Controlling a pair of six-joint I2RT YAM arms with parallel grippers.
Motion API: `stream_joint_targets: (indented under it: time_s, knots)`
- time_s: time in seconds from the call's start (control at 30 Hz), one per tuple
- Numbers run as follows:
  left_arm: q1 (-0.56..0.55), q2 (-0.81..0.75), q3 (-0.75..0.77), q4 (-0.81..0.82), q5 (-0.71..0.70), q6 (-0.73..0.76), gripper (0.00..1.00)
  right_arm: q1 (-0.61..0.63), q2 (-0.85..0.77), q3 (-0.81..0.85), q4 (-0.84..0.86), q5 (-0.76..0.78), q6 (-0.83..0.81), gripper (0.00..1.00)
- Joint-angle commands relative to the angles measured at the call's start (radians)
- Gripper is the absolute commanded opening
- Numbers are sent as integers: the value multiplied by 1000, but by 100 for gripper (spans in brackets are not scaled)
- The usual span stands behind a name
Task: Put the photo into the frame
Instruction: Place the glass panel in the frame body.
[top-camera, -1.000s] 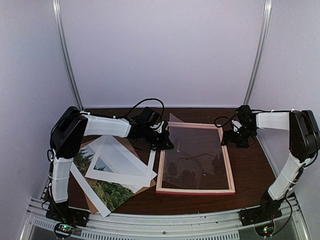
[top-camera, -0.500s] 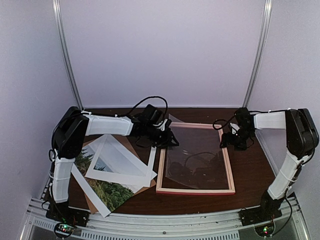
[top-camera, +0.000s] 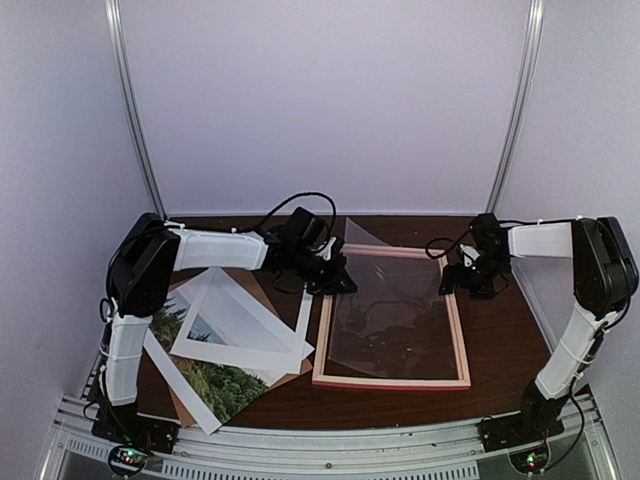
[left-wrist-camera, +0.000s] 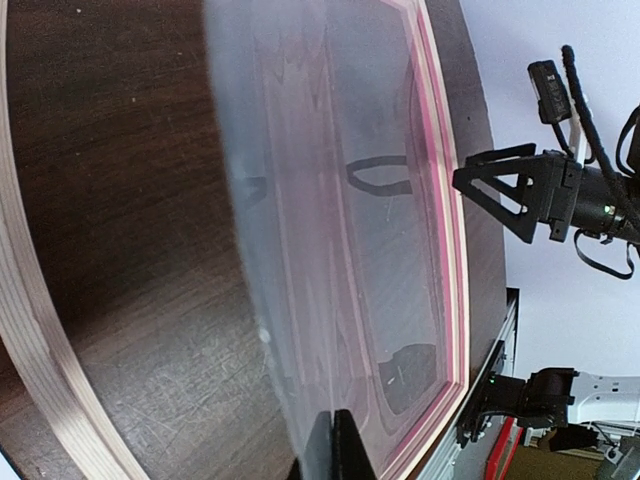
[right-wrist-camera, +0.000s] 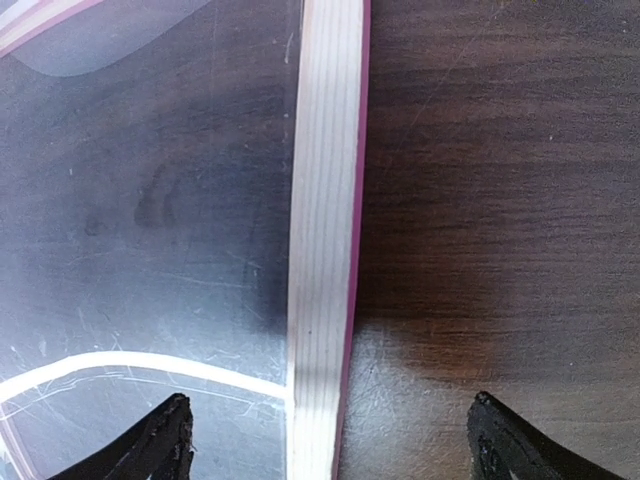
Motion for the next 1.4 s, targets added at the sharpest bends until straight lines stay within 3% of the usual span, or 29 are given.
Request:
stream_joint_targets:
  time_s: [0.0,0.53,1.37]
  knots:
    - [0,3,29,78,52,-41,0,3,-48,21,-4,9,4,95]
    - [-1,-55,33,181,111,-131,0,-20,-91,38,-10,12,31,95]
    - [-44,-90,234,318,190,-243,0,-195,-298,43,-47,45,90,97]
